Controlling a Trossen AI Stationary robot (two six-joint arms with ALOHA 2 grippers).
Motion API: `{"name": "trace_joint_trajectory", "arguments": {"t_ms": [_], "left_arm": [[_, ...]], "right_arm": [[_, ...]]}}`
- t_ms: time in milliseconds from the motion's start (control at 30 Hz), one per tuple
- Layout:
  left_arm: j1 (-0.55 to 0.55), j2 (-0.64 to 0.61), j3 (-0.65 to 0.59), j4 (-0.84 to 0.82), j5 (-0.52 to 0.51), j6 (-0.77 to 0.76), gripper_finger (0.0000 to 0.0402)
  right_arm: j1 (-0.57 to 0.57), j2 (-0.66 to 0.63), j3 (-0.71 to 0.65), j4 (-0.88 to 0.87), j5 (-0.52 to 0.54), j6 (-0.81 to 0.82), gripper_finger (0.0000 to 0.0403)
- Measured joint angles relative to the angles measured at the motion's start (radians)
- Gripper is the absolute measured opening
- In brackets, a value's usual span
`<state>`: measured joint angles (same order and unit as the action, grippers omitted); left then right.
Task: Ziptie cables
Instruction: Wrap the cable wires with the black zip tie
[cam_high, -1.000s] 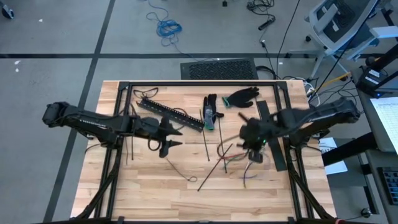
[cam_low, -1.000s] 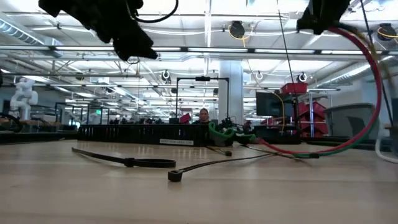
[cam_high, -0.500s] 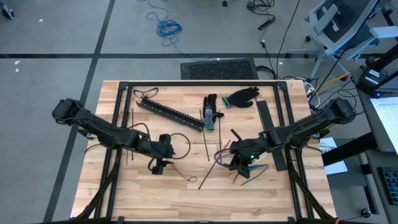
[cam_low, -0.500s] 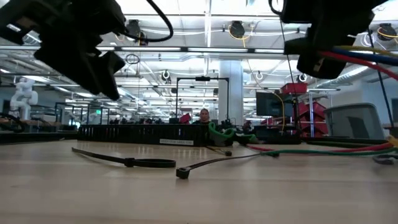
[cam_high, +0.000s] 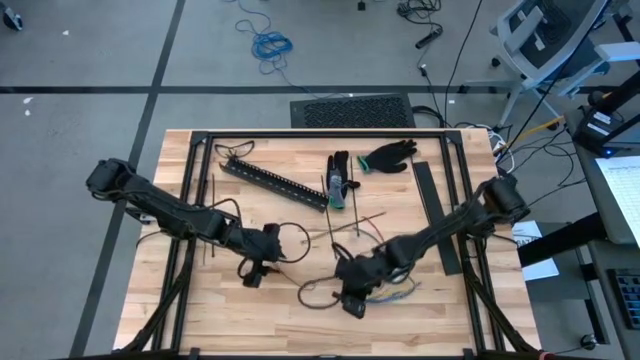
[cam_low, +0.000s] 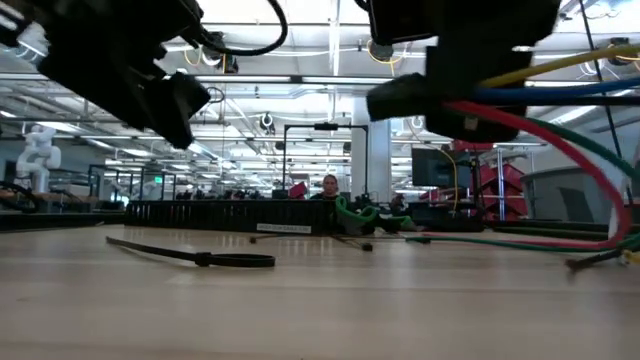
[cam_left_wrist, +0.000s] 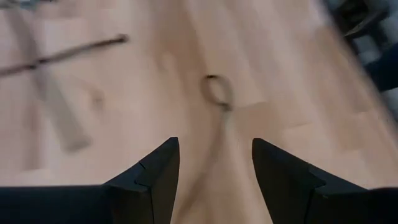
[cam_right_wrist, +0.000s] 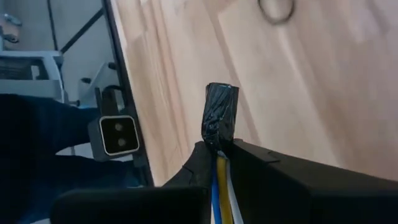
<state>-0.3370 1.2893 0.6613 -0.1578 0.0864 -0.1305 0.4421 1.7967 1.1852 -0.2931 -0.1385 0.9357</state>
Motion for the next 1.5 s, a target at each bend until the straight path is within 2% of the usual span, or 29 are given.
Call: {"name": "trace_joint_trajectory", "arguments": {"t_ms": [67, 167, 333, 533, 667, 933, 1200, 1500], "left_arm": [[0.000, 0.015, 0.000, 0.002, 0.041, -0.073, 0.0196], [-0.012, 0.042, 0.000, -0.009, 0.044, -0.146, 0.0196], [-0.047, 0.110, 0.000, 0.020, 0.021, -0.063, 0.0196], [-0.083, 0.232, 0.023, -0.012, -0.171, 0.066, 0.0196], [-0.087, 0.292, 0.073, 0.003, -0.242, 0.093, 0.0196], [-0.106, 0.353, 0.143, -0.007, -0.188, 0.171, 0.0196], [-0.120, 0.404, 0.149, 0.009, -0.165, 0.268, 0.0196], [-0.104, 0.480, 0.150, 0.066, -0.179, 0.242, 0.0185]], "right_arm": [[0.026, 0.001, 0.001, -0.031, 0.039, 0.049, 0.0027], [0.061, -0.002, 0.001, -0.084, 0.080, 0.076, 0.0027], [0.106, -0.003, 0.001, -0.086, 0.103, 0.082, 0.0027], [0.147, -0.004, 0.001, -0.089, 0.166, 0.078, 0.0027], [0.156, -0.004, 0.001, -0.089, 0.197, 0.056, 0.0027], [0.155, -0.005, 0.001, -0.107, 0.196, 0.013, 0.0027], [0.155, -0.005, 0.001, -0.108, 0.200, 0.003, 0.0027], [0.154, -0.005, 0.001, -0.103, 0.199, 0.032, 0.0027]]}}
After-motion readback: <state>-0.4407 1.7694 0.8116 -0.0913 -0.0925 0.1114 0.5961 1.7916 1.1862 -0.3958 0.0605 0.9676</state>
